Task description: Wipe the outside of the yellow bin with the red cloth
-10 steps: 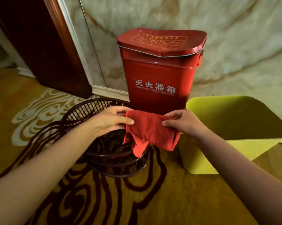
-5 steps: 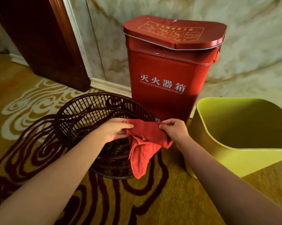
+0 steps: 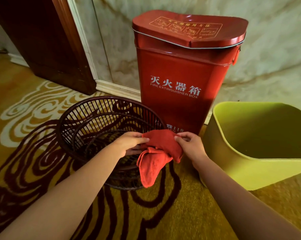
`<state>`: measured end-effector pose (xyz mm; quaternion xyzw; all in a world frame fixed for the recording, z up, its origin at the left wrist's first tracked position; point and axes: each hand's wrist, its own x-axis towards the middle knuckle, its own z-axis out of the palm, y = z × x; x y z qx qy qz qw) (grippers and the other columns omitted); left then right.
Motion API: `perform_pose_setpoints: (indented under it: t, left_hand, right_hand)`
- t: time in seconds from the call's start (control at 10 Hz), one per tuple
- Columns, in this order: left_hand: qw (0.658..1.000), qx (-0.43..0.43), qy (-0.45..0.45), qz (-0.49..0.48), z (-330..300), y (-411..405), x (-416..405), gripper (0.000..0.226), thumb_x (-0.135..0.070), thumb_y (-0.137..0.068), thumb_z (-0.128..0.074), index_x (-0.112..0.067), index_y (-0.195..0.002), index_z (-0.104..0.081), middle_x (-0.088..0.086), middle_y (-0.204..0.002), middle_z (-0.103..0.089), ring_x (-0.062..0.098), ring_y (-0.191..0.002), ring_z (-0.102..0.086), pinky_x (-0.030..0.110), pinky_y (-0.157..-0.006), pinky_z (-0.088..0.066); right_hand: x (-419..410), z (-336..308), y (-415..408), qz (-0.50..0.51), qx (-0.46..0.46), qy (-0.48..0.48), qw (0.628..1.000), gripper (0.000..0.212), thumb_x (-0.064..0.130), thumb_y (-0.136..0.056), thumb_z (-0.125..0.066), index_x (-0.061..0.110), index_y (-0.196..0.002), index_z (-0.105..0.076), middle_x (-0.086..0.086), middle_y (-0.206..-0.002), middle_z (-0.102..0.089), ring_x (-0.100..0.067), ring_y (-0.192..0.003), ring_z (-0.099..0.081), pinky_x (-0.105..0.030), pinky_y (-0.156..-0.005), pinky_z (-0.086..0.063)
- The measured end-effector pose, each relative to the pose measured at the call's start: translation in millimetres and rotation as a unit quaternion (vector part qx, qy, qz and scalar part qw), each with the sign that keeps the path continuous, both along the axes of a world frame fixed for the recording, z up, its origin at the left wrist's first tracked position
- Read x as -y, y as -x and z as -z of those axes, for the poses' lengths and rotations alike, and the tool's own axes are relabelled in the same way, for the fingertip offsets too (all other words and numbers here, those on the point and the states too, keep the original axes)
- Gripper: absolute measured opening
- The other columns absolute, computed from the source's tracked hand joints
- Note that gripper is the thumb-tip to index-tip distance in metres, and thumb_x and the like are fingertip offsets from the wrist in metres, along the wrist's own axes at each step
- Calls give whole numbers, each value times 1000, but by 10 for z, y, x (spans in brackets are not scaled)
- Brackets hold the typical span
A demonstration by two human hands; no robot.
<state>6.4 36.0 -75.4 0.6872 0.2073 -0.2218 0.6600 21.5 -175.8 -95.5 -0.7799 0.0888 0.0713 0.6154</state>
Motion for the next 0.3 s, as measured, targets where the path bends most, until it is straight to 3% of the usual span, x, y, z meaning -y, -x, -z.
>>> perform_pose_setpoints:
  t: [0.2, 0.3]
  left_hand:
    - [998, 35, -52, 6, -140, -65, -137, 23, -16, -77, -67, -24, -98, -64, -5, -97, -70, 9, -89, -66, 27, -74, -54]
    - [993, 56, -103, -3, -211, -88, -197, 25, -18, -80, -64, -24, -104, -61, -4, -104, -66, 11, -99, -62, 29, -80, -51]
  right_hand:
    - [41, -134, -41, -13, -3, 9, 1000, 19, 21, -78, -70, 15, -95, -67, -1, -83, -67, -20, -84, -64, -35, -75, -50]
    - [46, -200, -14, -6, 19, 82, 996, 30, 24, -78, -68, 16, -106, -63, -4, -100, -65, -21, -96, -62, -40, -87, -51]
